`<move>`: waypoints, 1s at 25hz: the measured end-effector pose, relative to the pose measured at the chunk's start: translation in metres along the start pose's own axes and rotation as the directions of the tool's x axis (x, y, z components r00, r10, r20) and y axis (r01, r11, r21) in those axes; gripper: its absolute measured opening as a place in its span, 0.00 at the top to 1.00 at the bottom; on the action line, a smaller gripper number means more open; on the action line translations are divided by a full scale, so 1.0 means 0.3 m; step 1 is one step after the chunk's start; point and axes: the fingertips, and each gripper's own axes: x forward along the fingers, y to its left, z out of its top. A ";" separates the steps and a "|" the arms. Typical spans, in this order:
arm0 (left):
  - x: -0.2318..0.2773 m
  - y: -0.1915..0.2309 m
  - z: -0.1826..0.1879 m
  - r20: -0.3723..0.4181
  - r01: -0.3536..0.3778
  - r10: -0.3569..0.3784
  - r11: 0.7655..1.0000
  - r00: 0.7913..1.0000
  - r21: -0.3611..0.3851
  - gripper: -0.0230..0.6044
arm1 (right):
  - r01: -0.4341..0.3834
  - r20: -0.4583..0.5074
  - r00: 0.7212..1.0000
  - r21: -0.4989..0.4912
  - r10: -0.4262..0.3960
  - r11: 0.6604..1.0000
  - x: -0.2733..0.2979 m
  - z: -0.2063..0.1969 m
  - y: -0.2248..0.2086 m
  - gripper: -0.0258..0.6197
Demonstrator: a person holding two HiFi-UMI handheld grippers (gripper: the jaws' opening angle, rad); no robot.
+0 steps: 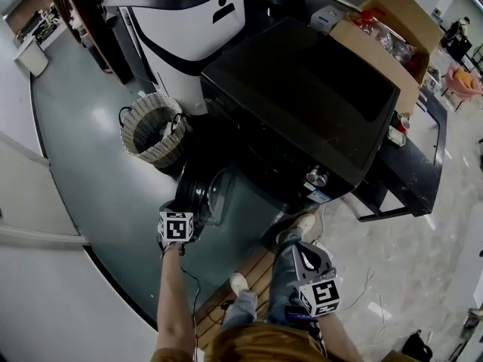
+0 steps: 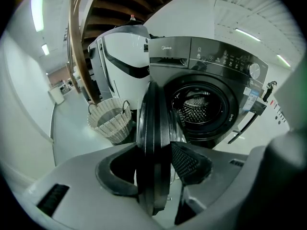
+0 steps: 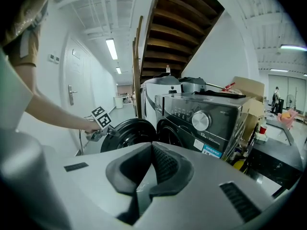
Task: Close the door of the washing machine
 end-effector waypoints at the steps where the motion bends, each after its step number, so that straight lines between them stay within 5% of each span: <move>1: -0.005 -0.004 -0.002 -0.005 0.001 -0.001 1.000 1.000 -0.001 0.60 | 0.002 0.002 1.000 0.000 -0.002 1.000 -0.005 0.003 0.002 0.94; 25: -0.057 -0.180 0.018 -0.010 0.168 -0.169 0.981 0.986 -0.093 0.63 | 0.031 0.037 0.999 0.003 -0.031 1.000 -0.079 0.047 0.015 0.94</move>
